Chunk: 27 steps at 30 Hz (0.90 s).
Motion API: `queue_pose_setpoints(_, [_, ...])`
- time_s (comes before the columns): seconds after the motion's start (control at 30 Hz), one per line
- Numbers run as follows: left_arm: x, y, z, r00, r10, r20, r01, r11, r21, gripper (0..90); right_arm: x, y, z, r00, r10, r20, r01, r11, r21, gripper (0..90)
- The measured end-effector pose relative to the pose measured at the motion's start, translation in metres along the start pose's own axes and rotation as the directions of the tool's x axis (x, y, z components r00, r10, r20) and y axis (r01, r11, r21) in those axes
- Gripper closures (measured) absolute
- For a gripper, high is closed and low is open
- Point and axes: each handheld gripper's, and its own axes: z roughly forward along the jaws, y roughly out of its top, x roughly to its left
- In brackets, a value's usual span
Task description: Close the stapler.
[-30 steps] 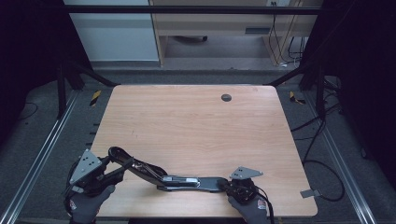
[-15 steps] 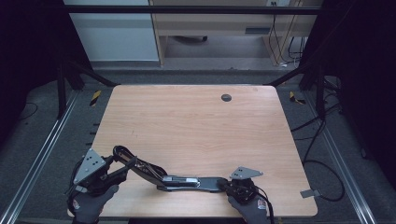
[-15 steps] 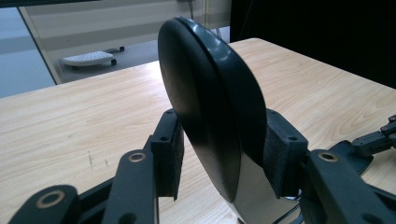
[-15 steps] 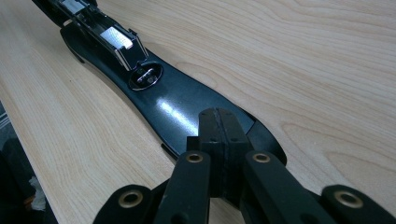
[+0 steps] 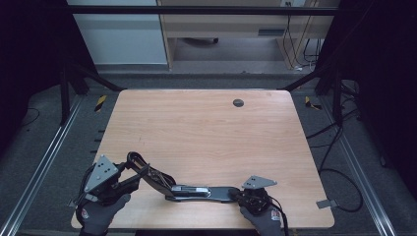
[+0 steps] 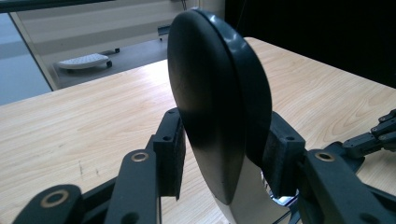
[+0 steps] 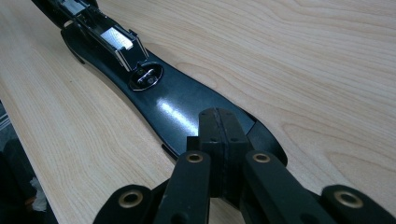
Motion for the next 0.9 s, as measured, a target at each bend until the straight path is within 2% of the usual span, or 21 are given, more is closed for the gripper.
queue_pose_setpoints(0.63, [-0.018,0.012,0.011,0.9988,0.044,0.019,-0.044,0.999,0.007,56.8,0.0,0.0,0.0,1.0,-0.001,-0.007,0.001,1.0,-0.002,90.0])
queue_pose_setpoints(0.9, [-0.02,0.014,0.012,0.9981,0.058,0.02,-0.058,0.9982,0.015,56.9,-0.001,0.0,0.0,1.0,0.001,-0.008,-0.001,1.0,-0.003,90.0])
